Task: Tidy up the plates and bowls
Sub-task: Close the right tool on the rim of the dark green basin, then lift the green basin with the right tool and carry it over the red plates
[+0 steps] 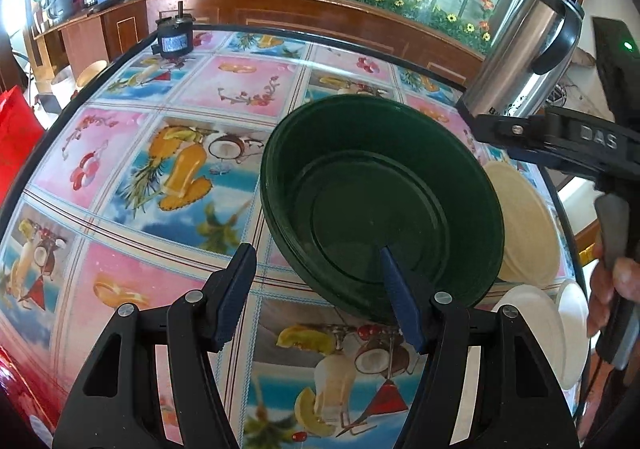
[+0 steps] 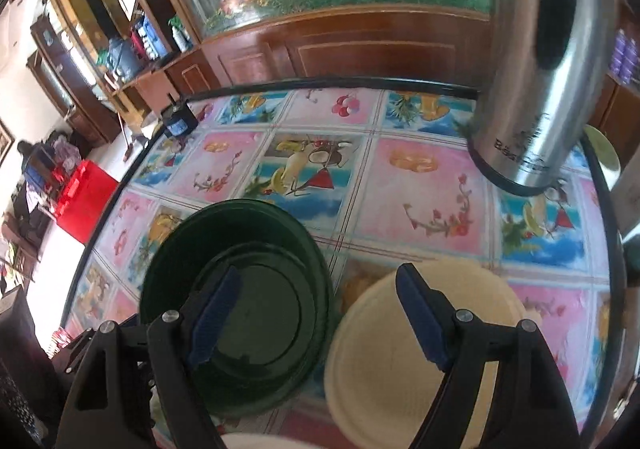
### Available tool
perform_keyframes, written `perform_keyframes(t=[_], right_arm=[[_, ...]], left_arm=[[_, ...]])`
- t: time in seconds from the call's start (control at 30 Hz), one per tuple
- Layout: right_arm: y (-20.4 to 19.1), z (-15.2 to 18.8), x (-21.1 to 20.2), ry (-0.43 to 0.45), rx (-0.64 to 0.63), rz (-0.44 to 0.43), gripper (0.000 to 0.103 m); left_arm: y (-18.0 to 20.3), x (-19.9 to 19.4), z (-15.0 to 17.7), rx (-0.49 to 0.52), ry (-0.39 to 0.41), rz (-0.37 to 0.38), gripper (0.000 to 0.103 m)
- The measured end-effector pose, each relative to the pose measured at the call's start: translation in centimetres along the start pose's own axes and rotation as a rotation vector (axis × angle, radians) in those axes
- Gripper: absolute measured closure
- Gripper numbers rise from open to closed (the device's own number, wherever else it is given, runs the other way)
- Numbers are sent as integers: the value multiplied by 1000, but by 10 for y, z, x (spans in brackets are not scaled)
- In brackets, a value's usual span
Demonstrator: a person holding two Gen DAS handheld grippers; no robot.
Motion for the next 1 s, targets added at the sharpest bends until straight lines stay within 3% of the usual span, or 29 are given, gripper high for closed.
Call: perform_keyframes(t=[0.13,0.2,0.33,0.4,0.5,0.53,0.57,0.63,0.77,1.0], right_arm=[[-2,-2,14,-36,-44,9,33],[0,-1,21,-60,-60,25,47],[6,5,32,-98,-65,28,58],[5,8,35,-104,-63,18,73],[0,11,35,-101,-63,6,84],[-2,12,34,-101,-64,-3,85],[-5,14,33,-100,-65,-11,86],[-7,14,31,-92,-70,6,87],[-16,17,25,-86,-66,-8,87],[-39,31,10,-82,-71,-13,87]], left_arm=[[-1,1,-1,-17,0,6,38],[-3,2,-3,-23,1,-7,39],[-3,7,-4,-31,-12,-6,39],[-2,10,-3,-30,-17,-4,38],[-1,13,-2,-37,-26,25,39],[0,15,-2,-44,-30,37,45],[-1,16,-1,-48,-38,41,57],[-8,17,0,-38,-33,3,67],[-21,13,1,-76,-54,42,75],[-39,-10,8,-93,-53,52,77]])
Point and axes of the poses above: each gripper's, at about its wrist camera, not at the fingertips, and x roughly the way its jaws point, y to its right, z to its underside, the point moved 10 cm from there along x, roughly the way its jaws point, and after that the axes turned 5 degrees about -z, right-handed, at the moved point
